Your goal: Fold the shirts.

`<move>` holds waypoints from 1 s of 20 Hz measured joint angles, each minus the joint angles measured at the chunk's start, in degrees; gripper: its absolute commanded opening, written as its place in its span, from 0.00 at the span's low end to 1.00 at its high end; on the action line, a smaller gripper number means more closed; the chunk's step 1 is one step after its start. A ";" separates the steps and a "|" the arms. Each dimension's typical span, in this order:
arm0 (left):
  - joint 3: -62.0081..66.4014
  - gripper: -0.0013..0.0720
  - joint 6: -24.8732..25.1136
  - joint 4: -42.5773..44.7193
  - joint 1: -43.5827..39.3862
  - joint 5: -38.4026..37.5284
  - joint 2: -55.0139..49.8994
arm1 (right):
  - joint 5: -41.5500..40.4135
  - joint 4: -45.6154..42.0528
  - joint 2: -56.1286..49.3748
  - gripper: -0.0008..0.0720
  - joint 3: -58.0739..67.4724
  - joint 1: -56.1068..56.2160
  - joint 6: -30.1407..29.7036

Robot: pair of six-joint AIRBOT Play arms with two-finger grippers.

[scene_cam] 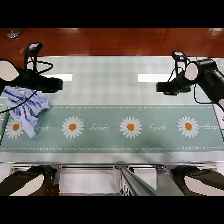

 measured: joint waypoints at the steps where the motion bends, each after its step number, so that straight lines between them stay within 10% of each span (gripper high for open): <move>1: 0.00 0.06 0.02 0.00 0.00 0.00 0.00 | 0.02 -0.02 0.00 0.04 0.00 0.00 0.00; 13: 0.00 0.06 0.02 0.00 0.00 0.11 0.00 | -0.39 0.02 0.00 0.04 0.00 0.00 0.09; 14: 0.00 0.14 0.02 0.00 0.00 0.63 -0.02 | -0.90 0.02 0.00 0.04 0.00 0.00 0.09; 15: 0.00 0.59 0.04 0.00 0.00 1.64 -0.07 | -1.66 0.02 0.00 0.11 0.00 0.00 0.11; 16: 0.00 0.97 0.07 0.24 0.00 3.28 -0.07 | -2.56 -0.02 -0.02 0.64 0.00 0.00 0.13; 17: 0.00 0.98 0.09 1.46 0.02 5.57 -0.07 | -3.52 -0.26 -0.20 0.86 0.00 0.00 0.13; 20: 0.00 0.98 -0.28 11.41 1.90 14.36 -0.94 | -4.46 -2.01 -1.07 0.86 0.00 0.00 -0.39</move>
